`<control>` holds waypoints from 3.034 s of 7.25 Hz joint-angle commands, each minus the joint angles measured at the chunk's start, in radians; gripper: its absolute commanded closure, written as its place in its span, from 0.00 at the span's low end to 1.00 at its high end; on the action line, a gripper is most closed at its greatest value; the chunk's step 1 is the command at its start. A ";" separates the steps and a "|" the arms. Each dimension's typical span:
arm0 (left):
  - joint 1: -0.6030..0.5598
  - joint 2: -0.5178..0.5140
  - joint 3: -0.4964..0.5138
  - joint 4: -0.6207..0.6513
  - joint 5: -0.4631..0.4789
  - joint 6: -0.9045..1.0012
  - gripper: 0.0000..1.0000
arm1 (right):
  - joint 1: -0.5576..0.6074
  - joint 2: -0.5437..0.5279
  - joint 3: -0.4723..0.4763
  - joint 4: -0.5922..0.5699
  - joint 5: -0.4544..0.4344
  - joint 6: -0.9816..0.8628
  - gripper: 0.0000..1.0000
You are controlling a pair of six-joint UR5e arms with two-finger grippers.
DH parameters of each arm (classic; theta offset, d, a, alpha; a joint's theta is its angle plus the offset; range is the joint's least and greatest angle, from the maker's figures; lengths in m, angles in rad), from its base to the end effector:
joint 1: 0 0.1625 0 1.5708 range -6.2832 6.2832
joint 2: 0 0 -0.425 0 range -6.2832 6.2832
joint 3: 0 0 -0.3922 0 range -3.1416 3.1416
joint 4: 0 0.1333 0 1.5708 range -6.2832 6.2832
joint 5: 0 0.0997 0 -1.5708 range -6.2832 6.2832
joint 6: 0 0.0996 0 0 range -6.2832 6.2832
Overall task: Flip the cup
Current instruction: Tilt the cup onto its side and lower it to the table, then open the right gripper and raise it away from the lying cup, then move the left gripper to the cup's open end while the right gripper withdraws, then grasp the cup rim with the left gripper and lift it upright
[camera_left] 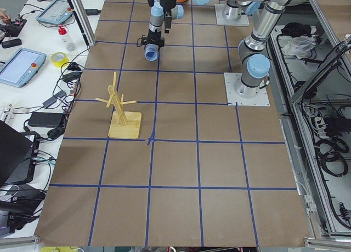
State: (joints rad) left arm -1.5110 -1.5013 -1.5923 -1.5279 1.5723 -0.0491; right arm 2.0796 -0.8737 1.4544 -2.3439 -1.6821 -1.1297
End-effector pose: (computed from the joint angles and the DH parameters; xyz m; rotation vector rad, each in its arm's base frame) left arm -0.1048 -0.4777 0.5151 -0.1708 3.1317 -0.1426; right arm 0.4563 -0.5671 0.1951 2.1584 -2.0388 0.2223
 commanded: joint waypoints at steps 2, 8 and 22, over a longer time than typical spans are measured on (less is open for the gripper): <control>-0.002 0.001 0.000 -0.001 0.000 0.000 0.00 | -0.010 -0.072 -0.009 0.008 0.013 0.113 0.00; 0.028 -0.149 -0.131 0.261 -0.144 0.015 0.00 | -0.379 -0.316 0.009 0.301 0.045 0.704 0.00; 0.025 -0.591 -0.219 0.721 -0.877 0.015 1.00 | -0.489 -0.626 0.018 0.764 0.081 1.208 0.00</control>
State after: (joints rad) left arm -1.4854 -2.0976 -1.8144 -0.8069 0.6933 -0.0273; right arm 1.5978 -1.4907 1.4716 -1.5923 -1.6012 0.0797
